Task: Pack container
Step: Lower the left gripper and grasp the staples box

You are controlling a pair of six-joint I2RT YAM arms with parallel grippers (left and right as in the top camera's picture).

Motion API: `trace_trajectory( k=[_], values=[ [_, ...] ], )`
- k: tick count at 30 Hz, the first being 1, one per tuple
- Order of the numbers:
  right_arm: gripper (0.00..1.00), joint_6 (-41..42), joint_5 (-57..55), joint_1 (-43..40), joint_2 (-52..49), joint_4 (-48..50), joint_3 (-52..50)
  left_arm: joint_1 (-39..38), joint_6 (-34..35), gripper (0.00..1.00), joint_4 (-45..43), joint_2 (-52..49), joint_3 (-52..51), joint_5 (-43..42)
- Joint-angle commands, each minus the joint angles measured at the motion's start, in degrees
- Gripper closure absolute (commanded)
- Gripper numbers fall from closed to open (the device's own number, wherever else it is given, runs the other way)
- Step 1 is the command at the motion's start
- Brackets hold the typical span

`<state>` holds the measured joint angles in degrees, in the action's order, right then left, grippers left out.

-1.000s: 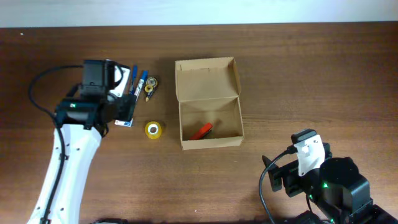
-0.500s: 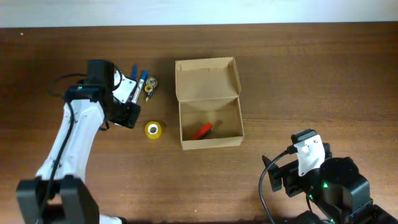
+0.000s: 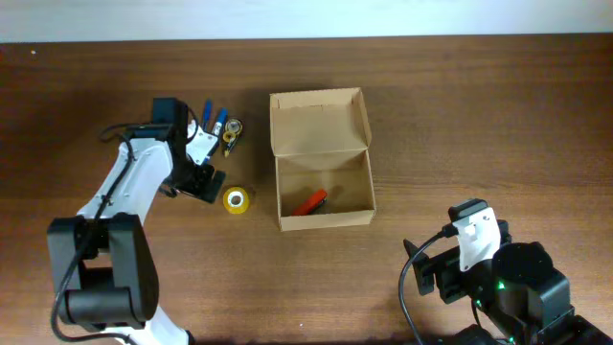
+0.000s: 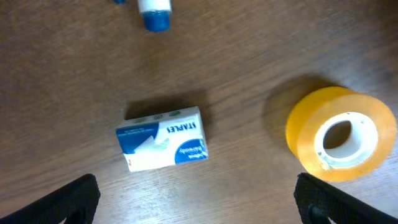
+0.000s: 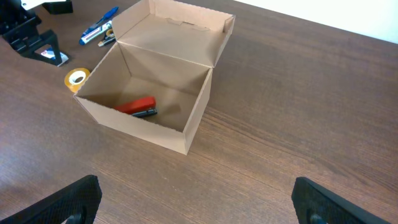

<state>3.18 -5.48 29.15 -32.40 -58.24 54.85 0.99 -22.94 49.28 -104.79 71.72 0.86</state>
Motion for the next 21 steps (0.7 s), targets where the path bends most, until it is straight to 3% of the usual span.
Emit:
trace_trajectory(
  k=[1,21],
  values=[
    [0.01,0.2,-0.31,0.46,0.39,0.17,0.07,1.7,0.22,0.0,-1.64,-0.7,-0.44,0.37],
    [0.01,0.2,-0.31,0.46,0.39,0.17,0.07,4.0,0.07,0.0,-4.35,-5.05,-0.46,-5.16]
  ],
)
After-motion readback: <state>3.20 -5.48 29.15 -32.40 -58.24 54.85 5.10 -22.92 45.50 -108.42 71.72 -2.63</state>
